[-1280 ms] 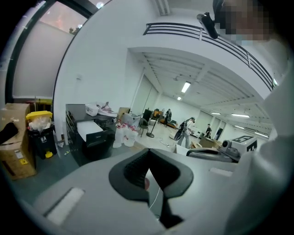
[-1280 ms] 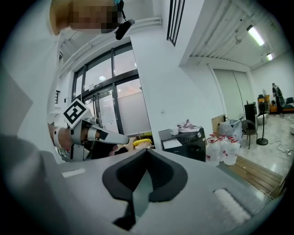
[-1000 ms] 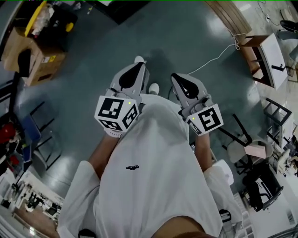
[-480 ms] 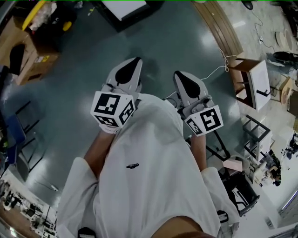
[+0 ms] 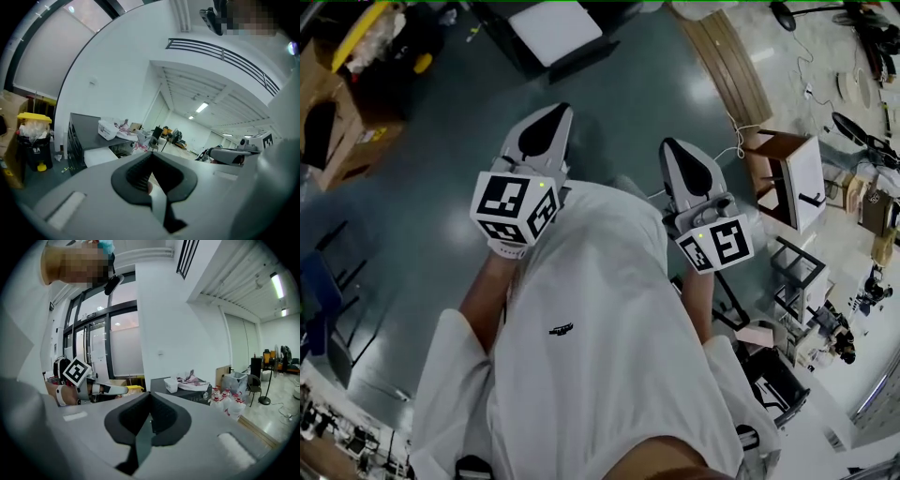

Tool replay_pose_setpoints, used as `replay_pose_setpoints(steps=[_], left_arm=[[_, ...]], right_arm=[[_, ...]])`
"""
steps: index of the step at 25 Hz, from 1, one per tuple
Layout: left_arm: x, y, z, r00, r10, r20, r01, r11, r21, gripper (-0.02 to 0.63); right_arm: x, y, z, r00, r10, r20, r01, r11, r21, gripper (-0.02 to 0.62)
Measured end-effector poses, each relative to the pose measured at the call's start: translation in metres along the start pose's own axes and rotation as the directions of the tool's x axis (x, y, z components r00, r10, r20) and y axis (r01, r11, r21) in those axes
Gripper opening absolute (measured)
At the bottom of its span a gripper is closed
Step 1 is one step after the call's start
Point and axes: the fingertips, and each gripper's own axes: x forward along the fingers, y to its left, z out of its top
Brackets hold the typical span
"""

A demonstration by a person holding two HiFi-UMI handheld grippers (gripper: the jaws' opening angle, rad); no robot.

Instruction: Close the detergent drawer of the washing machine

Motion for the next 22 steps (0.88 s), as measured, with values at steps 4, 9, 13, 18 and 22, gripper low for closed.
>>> replay_pose_setpoints(steps=[4, 9, 13, 18, 22], left_arm=[[0.009, 0.007, -0.002, 1.000, -0.004, -0.011, 0.004, 1.000, -0.025, 0.017], [0.019, 0.024, 0.005, 0.999, 0.042, 0.006, -0.042, 0.998, -0.041, 0.017], [0.010, 0.052, 0.007, 0.989, 0.144, 0.038, -0.142, 0.988, -0.064, 0.016], [0.004, 0.076, 0.012, 0.951, 0.296, 0.084, -0.286, 0.951, -0.115, 0.016], [0.030, 0.077, 0.025, 0.917, 0.383, 0.114, -0.365, 0.919, -0.148, 0.017]], right_arm=[[0.007, -0.010, 0.005, 1.000, -0.008, -0.026, 0.008, 1.000, 0.006, 0.002], [0.026, -0.030, 0.015, 0.999, 0.008, -0.042, -0.008, 1.000, 0.006, 0.002], [0.047, -0.034, 0.013, 0.994, 0.080, -0.068, -0.080, 0.997, 0.004, 0.002], [0.082, -0.046, 0.017, 0.971, 0.219, -0.094, -0.221, 0.975, -0.009, 0.002], [0.116, -0.077, 0.029, 0.941, 0.323, -0.100, -0.326, 0.945, -0.012, 0.002]])
